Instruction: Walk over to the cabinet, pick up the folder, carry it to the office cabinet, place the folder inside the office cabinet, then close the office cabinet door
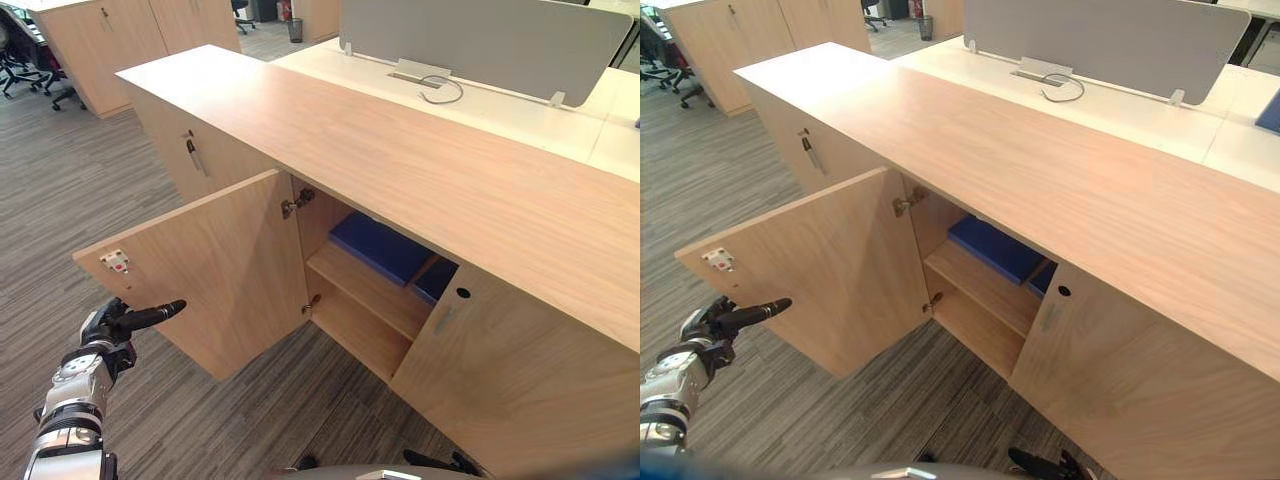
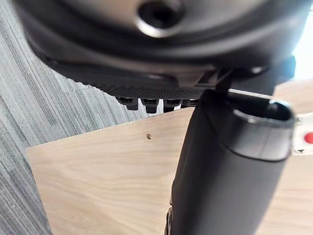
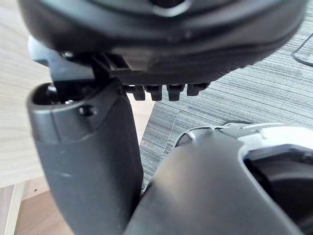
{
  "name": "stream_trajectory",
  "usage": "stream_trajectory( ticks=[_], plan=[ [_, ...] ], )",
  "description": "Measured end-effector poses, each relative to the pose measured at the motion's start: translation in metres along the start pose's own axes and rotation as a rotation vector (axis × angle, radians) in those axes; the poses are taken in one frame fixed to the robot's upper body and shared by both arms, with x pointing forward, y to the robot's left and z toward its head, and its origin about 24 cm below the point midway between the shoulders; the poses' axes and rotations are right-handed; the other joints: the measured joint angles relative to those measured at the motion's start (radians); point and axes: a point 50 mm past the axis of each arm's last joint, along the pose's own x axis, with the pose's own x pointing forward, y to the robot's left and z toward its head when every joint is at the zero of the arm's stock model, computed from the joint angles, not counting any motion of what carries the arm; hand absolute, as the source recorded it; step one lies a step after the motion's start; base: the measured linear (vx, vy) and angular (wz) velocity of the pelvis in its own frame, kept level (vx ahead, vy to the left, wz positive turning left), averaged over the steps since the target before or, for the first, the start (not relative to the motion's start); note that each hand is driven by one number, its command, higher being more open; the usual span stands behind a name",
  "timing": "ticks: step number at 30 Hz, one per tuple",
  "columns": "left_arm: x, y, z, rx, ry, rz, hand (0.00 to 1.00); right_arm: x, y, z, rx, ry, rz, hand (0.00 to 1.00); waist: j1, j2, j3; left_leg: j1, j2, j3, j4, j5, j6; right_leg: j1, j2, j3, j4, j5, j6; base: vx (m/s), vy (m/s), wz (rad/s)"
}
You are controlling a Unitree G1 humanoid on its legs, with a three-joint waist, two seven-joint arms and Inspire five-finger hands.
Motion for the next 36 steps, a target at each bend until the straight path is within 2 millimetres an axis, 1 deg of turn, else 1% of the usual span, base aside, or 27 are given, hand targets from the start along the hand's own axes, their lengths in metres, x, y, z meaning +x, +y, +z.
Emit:
stream_trajectory(
  ticks=[1,3,8,11,13,14,16,17,18,19,20,21,22,24,25,26,27,28,30,31,33,34,36],
  plan=[
    [0.000,-0.001,-0.002,-0.002,0.003,-0.024,1.00,0.000,-0.002,0.001,-0.003,-0.004,0.002,1.00,0.002,0.006,0.004,-0.001,0.000,0.000,0.000,0.000,0.000,0.000,0.000,0.000,-0.002,0.000,0.000,-0.05,0.027,0.01],
    [-0.001,-0.002,-0.002,0.013,0.008,-0.044,1.00,0.000,-0.003,0.002,-0.009,-0.006,0.005,1.00,0.005,0.009,0.005,-0.002,-0.001,-0.001,0.000,0.000,0.000,0.001,0.000,-0.001,-0.003,0.000,0.000,-0.04,0.025,0.02],
    [-0.001,-0.001,0.002,0.116,0.022,-0.078,1.00,0.000,-0.003,0.004,-0.041,-0.013,0.016,1.00,0.007,0.009,0.006,-0.005,-0.003,-0.009,-0.001,0.000,0.002,0.004,-0.002,-0.010,-0.007,-0.001,0.001,-0.03,0.024,0.06],
    [-0.001,-0.006,0.012,0.258,0.023,-0.126,1.00,0.000,-0.003,0.006,-0.072,-0.022,0.022,1.00,0.010,0.008,0.006,-0.016,-0.010,-0.025,0.000,0.002,0.007,0.002,-0.010,-0.024,-0.007,-0.003,0.007,-0.01,0.034,0.20],
    [-0.007,-0.010,0.025,0.475,0.039,-0.203,1.00,-0.001,-0.006,0.007,-0.110,-0.036,0.026,1.00,0.021,0.008,0.006,-0.019,-0.020,-0.044,0.000,0.004,0.020,0.003,-0.022,-0.040,0.004,-0.005,0.013,0.01,0.050,0.27],
    [-0.009,-0.011,0.028,0.527,0.046,-0.227,1.00,-0.002,-0.007,0.007,-0.122,-0.040,0.028,1.00,0.022,0.008,0.004,-0.022,-0.021,-0.046,0.000,0.006,0.024,0.000,-0.023,-0.042,0.007,-0.004,0.014,0.02,0.062,0.29],
    [-0.024,-0.014,0.042,0.712,0.081,-0.364,1.00,-0.004,-0.008,0.007,-0.156,-0.062,0.049,1.00,0.036,0.009,0.003,-0.031,-0.027,-0.060,0.005,0.007,0.033,-0.003,-0.027,-0.045,0.008,0.004,0.024,0.02,0.061,0.26],
    [-0.030,-0.014,0.045,0.767,0.097,-0.410,1.00,-0.004,-0.009,0.007,-0.157,-0.063,0.051,1.00,0.038,0.010,0.002,-0.032,-0.028,-0.064,0.006,0.010,0.039,-0.005,-0.029,-0.047,0.012,0.008,0.026,0.02,0.065,0.21],
    [-0.040,-0.016,0.049,0.859,0.133,-0.496,1.00,-0.005,-0.011,0.006,-0.160,-0.068,0.054,1.00,0.040,0.016,-0.002,-0.032,-0.027,-0.070,0.006,0.011,0.041,-0.011,-0.034,-0.052,0.029,0.016,0.026,0.01,0.054,0.13],
    [-0.045,-0.017,0.049,0.897,0.151,-0.539,1.00,-0.005,-0.012,0.006,-0.162,-0.072,0.055,1.00,0.041,0.018,-0.005,-0.033,-0.027,-0.073,0.006,0.012,0.043,-0.017,-0.037,-0.055,0.040,0.020,0.025,0.00,0.068,0.08],
    [-0.057,-0.023,0.048,0.971,0.193,-0.637,1.00,-0.006,-0.015,0.006,-0.171,-0.080,0.057,1.00,0.042,0.025,-0.012,-0.033,-0.026,-0.076,0.006,0.011,0.043,-0.025,-0.048,-0.064,0.060,0.015,0.025,-0.03,0.073,0.01],
    [-0.065,-0.028,0.045,1.008,0.225,-0.719,1.00,-0.006,-0.017,0.007,-0.182,-0.085,0.059,1.00,0.042,0.033,-0.018,-0.033,-0.026,-0.075,0.006,0.006,0.042,-0.034,-0.059,-0.072,0.063,0.014,0.025,-0.06,0.099,-0.04],
    [-0.079,-0.040,0.039,1.050,0.260,-0.855,1.00,-0.007,-0.020,0.009,-0.198,-0.095,0.062,1.00,0.039,0.044,-0.029,-0.033,-0.026,-0.074,0.005,-0.001,0.042,-0.055,-0.085,-0.083,0.054,0.015,0.025,-0.08,0.091,-0.06],
    [-0.094,-0.057,0.027,1.056,0.280,-1.016,1.00,-0.007,-0.020,0.010,-0.206,-0.107,0.064,1.00,0.030,0.044,-0.038,-0.029,-0.027,-0.070,0.002,-0.006,0.048,-0.075,-0.112,-0.088,0.035,0.021,0.022,-0.12,0.067,-0.07],
    [-0.111,-0.074,0.019,1.057,0.263,-1.184,1.00,-0.007,-0.017,0.009,-0.224,-0.107,0.077,1.00,0.024,0.029,-0.051,-0.033,-0.032,-0.065,0.001,-0.010,0.050,-0.095,-0.131,-0.089,0.007,0.049,0.020,-0.12,0.029,-0.09],
    [-0.118,-0.082,0.017,1.057,0.246,-1.252,1.00,-0.007,-0.015,0.008,-0.230,-0.102,0.089,1.00,0.024,0.017,-0.058,-0.030,-0.034,-0.062,0.001,-0.011,0.049,-0.096,-0.133,-0.091,-0.010,0.071,0.015,-0.11,-0.031,-0.10],
    [-0.133,-0.095,0.013,1.027,0.210,-1.387,1.00,-0.007,-0.010,0.004,-0.256,-0.090,0.111,1.00,0.018,0.003,-0.073,-0.024,-0.028,-0.060,0.001,-0.016,0.041,-0.085,-0.128,-0.092,-0.034,0.071,0.025,-0.03,-0.066,-0.16],
    [-0.148,-0.109,0.010,0.991,0.164,-1.510,1.00,-0.007,-0.010,0.004,-0.283,-0.085,0.119,1.00,0.017,0.001,-0.086,-0.023,-0.017,-0.049,0.000,-0.019,0.034,-0.075,-0.109,-0.094,-0.063,0.071,0.025,-0.04,-0.080,-0.18],
    [-0.163,-0.120,0.010,0.961,0.106,-1.616,1.00,-0.007,-0.010,0.004,-0.294,-0.086,0.119,1.00,0.006,0.009,-0.091,-0.022,-0.007,-0.043,0.000,-0.019,0.028,-0.061,-0.092,-0.100,-0.094,0.073,0.031,-0.01,-0.054,-0.10],
    [-0.168,-0.124,0.012,0.952,0.078,-1.650,1.00,-0.007,-0.010,0.005,-0.293,-0.087,0.119,1.00,-0.003,0.009,-0.096,-0.019,-0.001,-0.044,0.000,-0.019,0.026,-0.054,-0.085,-0.107,-0.102,0.073,0.031,-0.01,-0.046,-0.01],
    [-0.171,-0.124,0.017,0.946,0.032,-1.650,1.00,-0.007,-0.013,0.007,-0.299,-0.092,0.114,1.00,-0.022,0.032,-0.109,-0.018,0.007,-0.044,0.000,-0.020,0.017,-0.049,-0.074,-0.111,-0.110,0.073,0.031,0.00,-0.046,0.00],
    [-0.167,-0.122,0.018,0.939,0.021,-1.618,1.00,-0.007,-0.015,0.007,-0.301,-0.092,0.109,1.00,-0.028,0.043,-0.115,-0.017,0.009,-0.045,0.000,-0.019,0.011,-0.046,-0.070,-0.111,-0.112,0.073,0.031,0.01,-0.031,0.00],
    [-0.161,-0.119,0.021,0.927,0.007,-1.565,1.00,-0.008,-0.017,0.007,-0.298,-0.088,0.106,1.00,-0.031,0.049,-0.117,-0.005,0.011,-0.047,0.000,-0.018,0.010,-0.034,-0.067,-0.111,-0.112,0.069,0.032,0.00,0.000,0.00]
  ],
)
